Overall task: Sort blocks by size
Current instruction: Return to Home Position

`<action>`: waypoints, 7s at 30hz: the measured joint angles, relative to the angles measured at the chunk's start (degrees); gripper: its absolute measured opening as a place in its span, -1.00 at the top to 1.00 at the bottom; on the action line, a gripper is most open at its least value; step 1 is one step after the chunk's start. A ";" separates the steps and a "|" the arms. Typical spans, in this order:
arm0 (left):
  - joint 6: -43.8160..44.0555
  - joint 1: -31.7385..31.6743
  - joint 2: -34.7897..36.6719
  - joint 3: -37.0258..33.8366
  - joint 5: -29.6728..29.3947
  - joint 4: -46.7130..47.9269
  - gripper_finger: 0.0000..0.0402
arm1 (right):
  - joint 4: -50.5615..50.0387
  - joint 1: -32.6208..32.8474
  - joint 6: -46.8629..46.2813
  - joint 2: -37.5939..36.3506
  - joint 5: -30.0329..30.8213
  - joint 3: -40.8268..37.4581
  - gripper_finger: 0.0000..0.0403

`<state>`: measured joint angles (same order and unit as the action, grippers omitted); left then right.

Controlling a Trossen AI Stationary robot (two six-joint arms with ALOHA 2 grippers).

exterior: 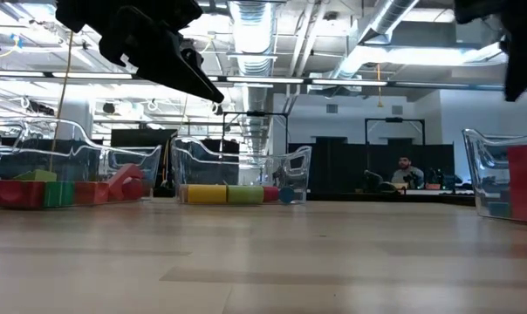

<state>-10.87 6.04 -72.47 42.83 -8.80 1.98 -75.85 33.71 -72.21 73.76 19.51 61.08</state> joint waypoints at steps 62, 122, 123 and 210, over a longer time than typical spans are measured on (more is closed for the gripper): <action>-4.18 -0.01 29.83 0.04 0.83 11.31 0.00 | 53.31 -10.71 75.04 -16.98 5.91 -5.37 -0.09; 8.44 -17.22 68.25 -34.86 5.06 -5.11 0.00 | 93.60 -19.67 78.73 -69.30 6.17 -59.98 -0.09; 8.72 -17.37 69.86 -34.86 5.07 -3.25 0.00 | 92.86 -19.67 78.72 -70.45 6.50 -60.34 -0.09; 17.14 -17.59 72.22 -35.41 0.37 13.66 0.00 | 79.29 -20.00 73.29 -73.66 9.04 -60.37 -0.09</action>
<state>6.27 -11.55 -0.25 7.42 -8.43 15.64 3.44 13.72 1.08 0.10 28.56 0.71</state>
